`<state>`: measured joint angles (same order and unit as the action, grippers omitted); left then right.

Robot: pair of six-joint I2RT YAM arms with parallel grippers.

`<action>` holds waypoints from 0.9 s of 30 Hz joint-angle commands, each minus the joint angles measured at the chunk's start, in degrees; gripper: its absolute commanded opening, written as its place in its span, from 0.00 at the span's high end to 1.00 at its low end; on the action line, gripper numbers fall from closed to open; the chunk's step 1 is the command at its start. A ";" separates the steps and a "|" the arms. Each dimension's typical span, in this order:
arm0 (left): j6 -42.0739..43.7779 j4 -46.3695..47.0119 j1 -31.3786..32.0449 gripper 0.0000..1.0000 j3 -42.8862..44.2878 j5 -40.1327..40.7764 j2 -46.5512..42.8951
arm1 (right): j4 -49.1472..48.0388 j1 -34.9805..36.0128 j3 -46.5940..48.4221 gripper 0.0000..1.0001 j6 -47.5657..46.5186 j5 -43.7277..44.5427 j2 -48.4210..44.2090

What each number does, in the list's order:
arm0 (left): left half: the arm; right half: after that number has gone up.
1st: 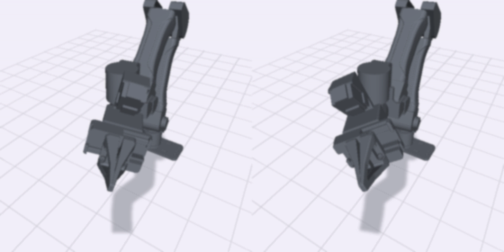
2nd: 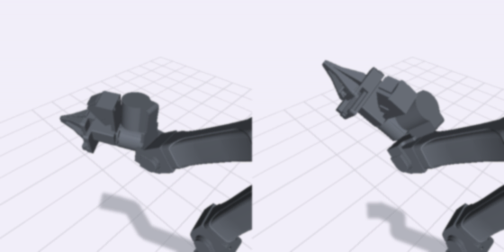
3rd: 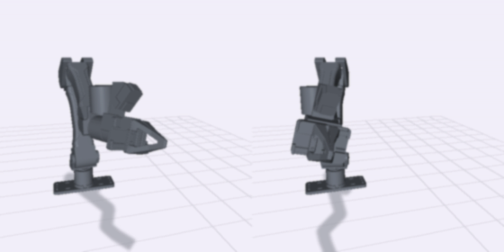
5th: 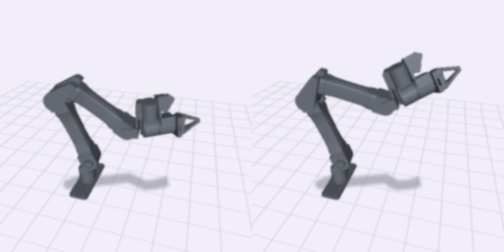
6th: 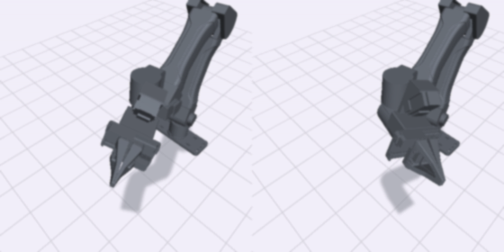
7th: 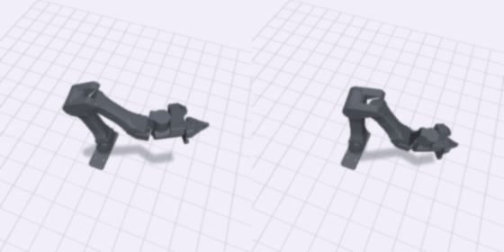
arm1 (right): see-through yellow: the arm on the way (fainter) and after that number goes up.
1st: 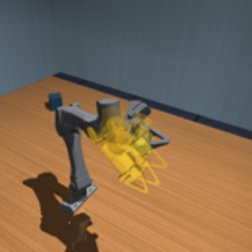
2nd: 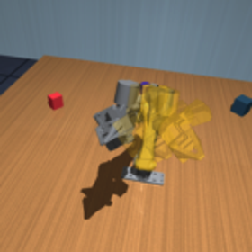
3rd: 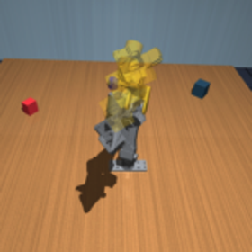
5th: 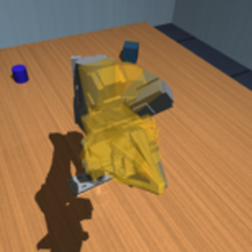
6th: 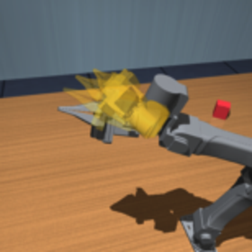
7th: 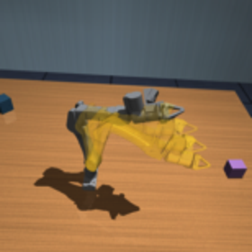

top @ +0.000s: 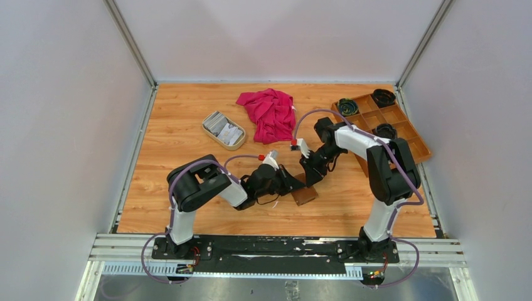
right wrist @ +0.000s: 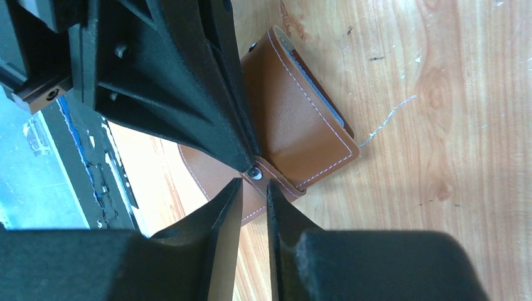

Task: Put the credit cards into the card holder
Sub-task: Close the card holder at the center of the board.

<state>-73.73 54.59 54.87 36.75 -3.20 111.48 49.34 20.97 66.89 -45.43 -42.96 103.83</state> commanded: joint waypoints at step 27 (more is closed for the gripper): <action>0.38 0.61 -1.30 1.00 -3.64 1.01 3.08 | -4.87 4.86 -6.56 0.70 -31.78 0.11 -8.55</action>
<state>-74.19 58.54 54.26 34.50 -3.42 112.07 44.38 23.70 58.70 -74.94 -43.86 93.21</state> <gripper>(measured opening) 0.005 0.330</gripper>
